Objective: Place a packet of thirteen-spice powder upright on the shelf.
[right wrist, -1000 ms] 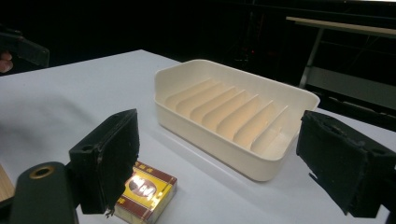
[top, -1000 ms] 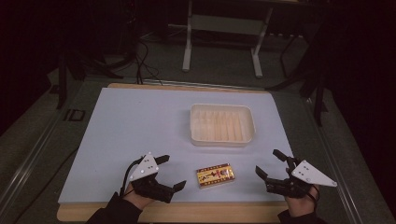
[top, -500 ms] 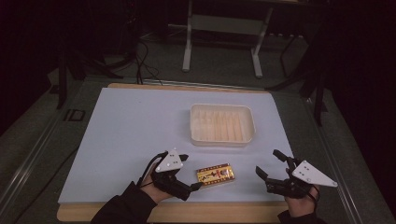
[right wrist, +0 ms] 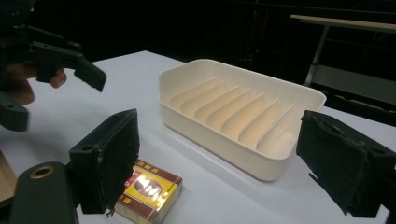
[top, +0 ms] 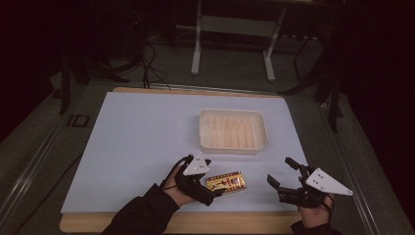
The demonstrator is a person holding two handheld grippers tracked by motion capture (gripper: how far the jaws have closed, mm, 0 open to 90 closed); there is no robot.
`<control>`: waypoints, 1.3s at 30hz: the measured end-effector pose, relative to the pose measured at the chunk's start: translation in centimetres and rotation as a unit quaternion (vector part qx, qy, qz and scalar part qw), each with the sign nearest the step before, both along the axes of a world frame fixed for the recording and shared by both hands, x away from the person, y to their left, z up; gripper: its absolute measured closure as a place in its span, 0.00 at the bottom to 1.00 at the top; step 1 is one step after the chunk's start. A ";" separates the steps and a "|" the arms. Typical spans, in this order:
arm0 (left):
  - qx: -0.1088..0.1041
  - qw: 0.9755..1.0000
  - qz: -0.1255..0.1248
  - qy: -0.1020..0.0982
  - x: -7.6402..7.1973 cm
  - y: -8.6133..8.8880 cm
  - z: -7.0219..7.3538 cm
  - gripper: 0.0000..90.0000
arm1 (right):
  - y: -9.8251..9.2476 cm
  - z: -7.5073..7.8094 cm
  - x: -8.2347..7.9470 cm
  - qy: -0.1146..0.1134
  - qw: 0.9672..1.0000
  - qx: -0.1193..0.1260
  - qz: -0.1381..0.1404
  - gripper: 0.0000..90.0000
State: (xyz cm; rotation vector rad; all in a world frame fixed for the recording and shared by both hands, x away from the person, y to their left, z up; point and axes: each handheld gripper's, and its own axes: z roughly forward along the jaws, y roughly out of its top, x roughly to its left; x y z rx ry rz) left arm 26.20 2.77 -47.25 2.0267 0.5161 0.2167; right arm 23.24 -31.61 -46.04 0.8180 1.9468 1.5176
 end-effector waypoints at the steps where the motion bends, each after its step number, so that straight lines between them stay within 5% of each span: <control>1: 0.001 1.000 -0.004 0.001 0.1 -0.2 -0.1 0.02 | 0.0 0.0 0.0 0.001 1.000 0.001 0.000 0.15; 10: 0.023 1.000 -0.001 -0.009 1.0 -1.9 -1.9 0.05 | -0.1 -0.1 0.1 0.008 1.000 0.005 0.004 0.15; 24: 0.049 0.998 -0.038 0.020 2.2 -4.4 -5.1 0.12 | -0.1 -0.2 0.1 0.016 1.000 0.012 0.012 0.15; 39: 0.091 0.994 -0.043 0.029 3.4 -5.1 -6.8 0.20 | -0.2 -0.3 0.2 0.020 1.000 0.014 0.015 0.15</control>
